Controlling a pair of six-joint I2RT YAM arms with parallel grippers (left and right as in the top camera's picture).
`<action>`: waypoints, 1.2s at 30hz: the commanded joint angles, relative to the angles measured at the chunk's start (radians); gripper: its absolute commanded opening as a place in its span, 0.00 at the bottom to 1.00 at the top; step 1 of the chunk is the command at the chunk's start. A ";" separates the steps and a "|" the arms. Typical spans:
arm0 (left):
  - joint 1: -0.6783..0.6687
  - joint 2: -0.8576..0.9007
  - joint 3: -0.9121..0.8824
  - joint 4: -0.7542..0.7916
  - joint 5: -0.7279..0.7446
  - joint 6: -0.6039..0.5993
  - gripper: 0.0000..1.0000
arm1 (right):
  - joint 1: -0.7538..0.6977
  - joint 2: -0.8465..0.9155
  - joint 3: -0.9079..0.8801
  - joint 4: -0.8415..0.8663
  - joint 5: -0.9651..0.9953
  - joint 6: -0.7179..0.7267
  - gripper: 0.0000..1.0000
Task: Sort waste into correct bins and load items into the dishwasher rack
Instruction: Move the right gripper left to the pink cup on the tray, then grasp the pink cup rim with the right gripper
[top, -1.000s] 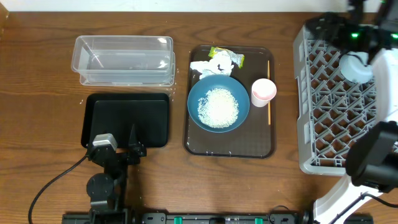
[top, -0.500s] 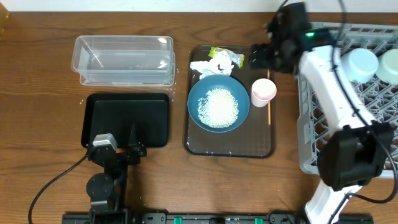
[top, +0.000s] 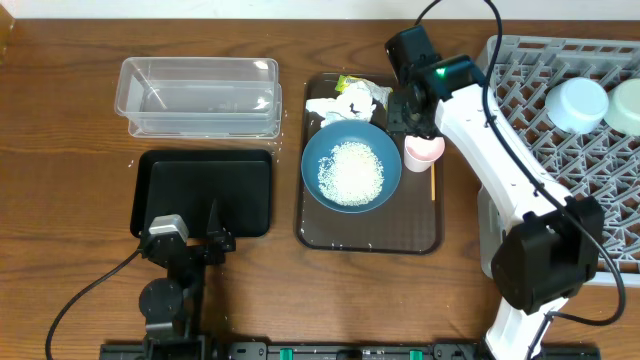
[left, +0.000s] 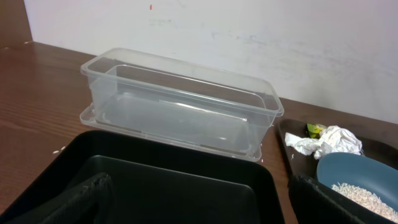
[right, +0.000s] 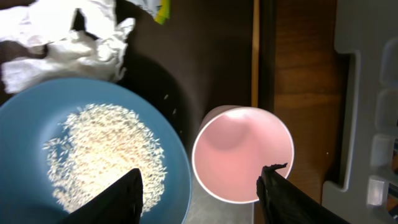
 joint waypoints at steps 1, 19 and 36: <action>0.002 0.000 -0.016 -0.035 0.014 0.017 0.92 | 0.006 0.046 -0.019 -0.006 0.023 0.046 0.58; 0.002 0.000 -0.016 -0.035 0.014 0.017 0.92 | 0.003 0.111 -0.073 0.049 0.003 0.071 0.44; 0.002 0.000 -0.016 -0.035 0.014 0.017 0.92 | 0.010 0.111 -0.124 0.084 0.013 0.071 0.24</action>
